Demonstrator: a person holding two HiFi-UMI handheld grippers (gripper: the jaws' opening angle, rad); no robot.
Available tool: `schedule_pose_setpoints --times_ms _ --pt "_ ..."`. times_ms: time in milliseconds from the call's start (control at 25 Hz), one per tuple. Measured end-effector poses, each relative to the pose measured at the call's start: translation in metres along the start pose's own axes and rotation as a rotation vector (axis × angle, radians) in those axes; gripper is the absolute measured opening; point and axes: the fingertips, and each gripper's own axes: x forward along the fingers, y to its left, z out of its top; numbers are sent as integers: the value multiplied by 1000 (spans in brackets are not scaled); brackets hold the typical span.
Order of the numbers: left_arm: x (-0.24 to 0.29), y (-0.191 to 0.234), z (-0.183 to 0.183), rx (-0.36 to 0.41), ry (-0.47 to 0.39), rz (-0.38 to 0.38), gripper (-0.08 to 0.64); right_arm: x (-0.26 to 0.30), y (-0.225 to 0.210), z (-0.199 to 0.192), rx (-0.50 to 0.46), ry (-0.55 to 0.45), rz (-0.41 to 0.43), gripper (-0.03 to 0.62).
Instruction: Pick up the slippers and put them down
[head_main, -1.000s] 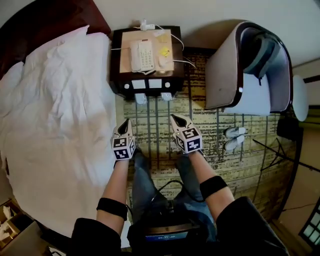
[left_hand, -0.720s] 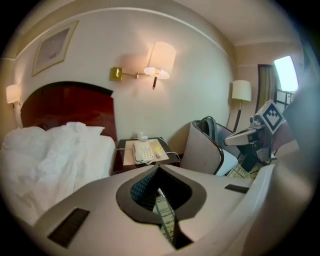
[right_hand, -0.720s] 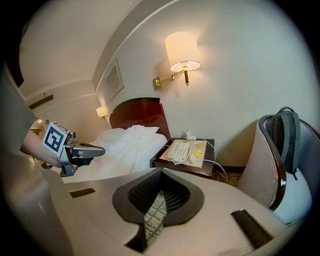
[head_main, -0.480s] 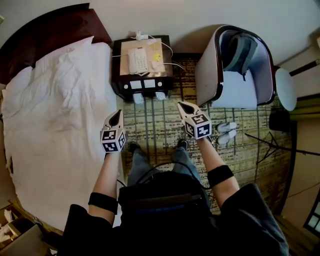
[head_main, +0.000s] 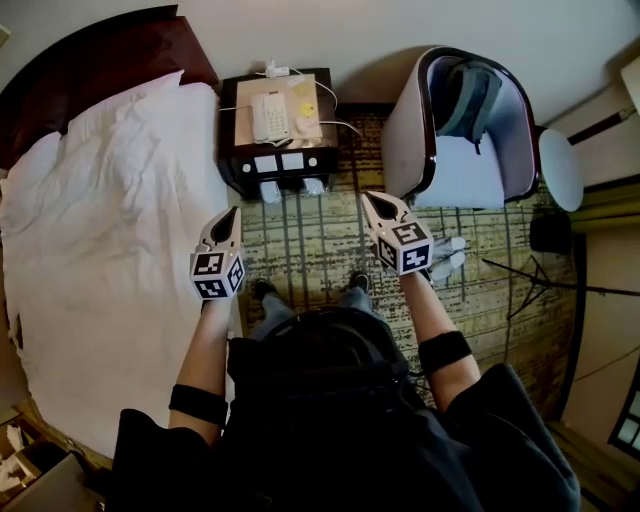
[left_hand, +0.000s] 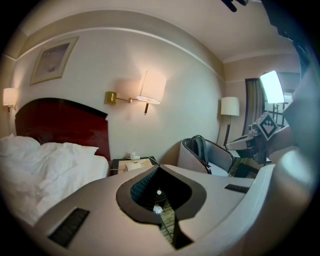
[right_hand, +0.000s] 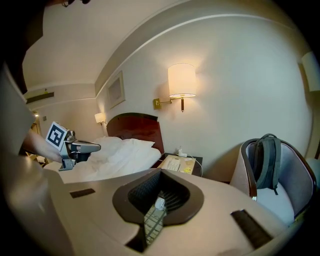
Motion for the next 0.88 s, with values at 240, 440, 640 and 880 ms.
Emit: schedule_pose_setpoints --times_ms 240,440,640,880 --pt "-4 -1 -4 0 11 -3 -8 -8 -5 5 -17 -16 -17 0" --pt "-11 8 -12 -15 25 14 -8 -3 0 0 -16 -2 -7 0" --pt "-8 12 -14 -31 26 18 -8 5 2 1 -22 5 5 0" --pt "-3 16 -16 -40 29 18 -8 14 5 3 -30 11 12 0"
